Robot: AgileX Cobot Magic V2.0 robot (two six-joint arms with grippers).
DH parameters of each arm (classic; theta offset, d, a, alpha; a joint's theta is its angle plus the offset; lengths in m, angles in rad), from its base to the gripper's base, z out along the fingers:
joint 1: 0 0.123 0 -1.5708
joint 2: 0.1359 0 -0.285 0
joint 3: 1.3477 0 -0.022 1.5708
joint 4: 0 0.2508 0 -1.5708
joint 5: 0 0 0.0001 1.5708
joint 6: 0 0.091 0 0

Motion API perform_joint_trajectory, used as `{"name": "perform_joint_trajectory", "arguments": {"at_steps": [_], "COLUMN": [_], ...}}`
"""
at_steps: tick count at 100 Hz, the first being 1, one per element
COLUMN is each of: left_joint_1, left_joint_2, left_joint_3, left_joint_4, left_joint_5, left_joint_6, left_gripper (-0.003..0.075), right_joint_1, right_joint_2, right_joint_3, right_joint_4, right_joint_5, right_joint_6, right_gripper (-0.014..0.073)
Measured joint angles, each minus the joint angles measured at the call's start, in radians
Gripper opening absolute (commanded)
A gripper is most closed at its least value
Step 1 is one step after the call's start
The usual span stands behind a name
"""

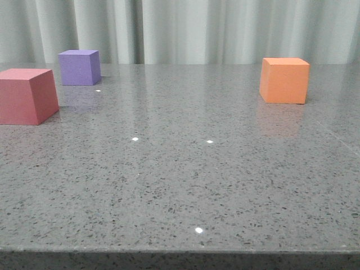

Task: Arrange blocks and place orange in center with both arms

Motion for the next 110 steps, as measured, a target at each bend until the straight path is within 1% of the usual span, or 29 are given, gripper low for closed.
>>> {"name": "perform_joint_trajectory", "arguments": {"at_steps": [29,35,42,58,68,94,101,110], "left_joint_1": [0.000,0.000,0.000,0.000,0.000,0.000,0.000,0.000], "left_joint_2": [0.000,0.000,0.000,0.000,0.000,0.000,0.000,0.000], "left_joint_3": [0.000,0.000,0.000,0.000,0.000,0.000,0.000,0.000], "left_joint_4": [0.000,0.000,0.000,0.000,0.000,0.000,0.000,0.000], "left_joint_5": [0.000,0.000,0.000,0.000,0.000,0.000,0.000,0.000], "left_joint_6": [0.000,0.000,0.000,0.000,0.000,0.000,0.000,0.000], "left_gripper": [-0.0020,-0.0020,-0.0020,-0.0020,-0.0020,-0.0020,-0.0020,-0.0020], "right_joint_1": [0.000,0.000,0.000,0.000,0.000,0.000,0.000,0.000], "right_joint_2": [0.000,0.000,0.000,0.008,0.076,0.436,0.529,0.623], "right_joint_3": [0.000,0.000,-0.023,-0.174,-0.300,-0.686,-0.770,-0.843], "right_joint_4": [0.000,0.000,0.000,-0.002,-0.006,-0.007,-0.007,-0.007], "right_joint_5": [-0.043,-0.041,-0.006,0.177,0.323,0.762,0.838,0.882], "right_joint_6": [-0.001,-0.001,-0.001,-0.001,-0.001,-0.001,-0.001,-0.001], "right_gripper": [-0.0110,-0.0110,-0.0110,-0.0110,-0.0110,-0.0110,-0.0110,-0.0110]}}
